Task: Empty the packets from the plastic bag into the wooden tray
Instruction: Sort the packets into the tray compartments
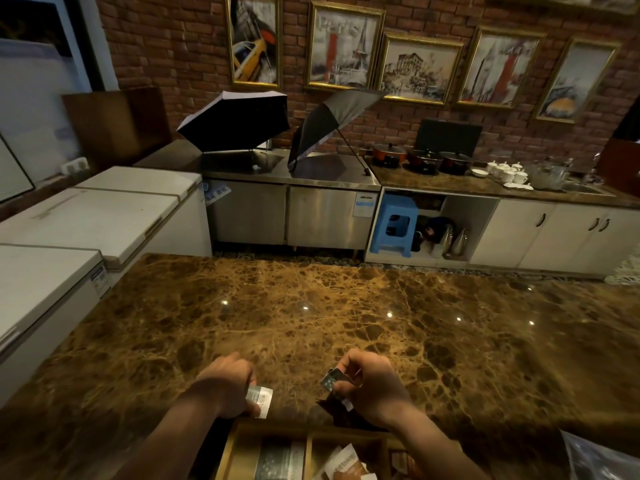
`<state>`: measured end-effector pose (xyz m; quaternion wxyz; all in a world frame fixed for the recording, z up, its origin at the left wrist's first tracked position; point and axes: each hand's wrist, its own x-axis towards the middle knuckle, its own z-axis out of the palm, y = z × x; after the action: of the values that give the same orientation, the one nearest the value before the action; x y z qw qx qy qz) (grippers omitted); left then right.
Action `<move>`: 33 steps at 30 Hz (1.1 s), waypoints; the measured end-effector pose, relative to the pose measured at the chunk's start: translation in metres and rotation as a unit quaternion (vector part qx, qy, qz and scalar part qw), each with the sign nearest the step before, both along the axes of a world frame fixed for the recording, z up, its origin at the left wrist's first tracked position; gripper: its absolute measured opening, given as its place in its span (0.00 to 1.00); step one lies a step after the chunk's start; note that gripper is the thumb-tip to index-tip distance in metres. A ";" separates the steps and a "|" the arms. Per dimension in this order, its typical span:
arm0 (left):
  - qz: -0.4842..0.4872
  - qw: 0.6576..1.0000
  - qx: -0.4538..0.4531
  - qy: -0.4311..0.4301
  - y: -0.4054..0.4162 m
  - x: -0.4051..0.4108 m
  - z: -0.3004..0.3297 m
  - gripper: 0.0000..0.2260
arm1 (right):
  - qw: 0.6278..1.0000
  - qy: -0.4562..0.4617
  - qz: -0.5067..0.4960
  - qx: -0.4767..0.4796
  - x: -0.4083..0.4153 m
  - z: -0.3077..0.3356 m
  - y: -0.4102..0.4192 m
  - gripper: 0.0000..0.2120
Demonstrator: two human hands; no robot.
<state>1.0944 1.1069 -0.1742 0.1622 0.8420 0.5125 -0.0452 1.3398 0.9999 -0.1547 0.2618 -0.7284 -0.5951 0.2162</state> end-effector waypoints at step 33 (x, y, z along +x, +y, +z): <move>0.142 0.949 -0.123 -0.254 -0.108 -0.029 0.044 0.18 | 0.992 0.127 0.023 -0.015 -0.054 0.045 -0.044 0.13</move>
<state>1.0654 0.9987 -0.1300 0.3935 0.7175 0.5595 0.1310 1.2855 0.9560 -0.1099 0.3190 -0.6848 -0.5707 0.3218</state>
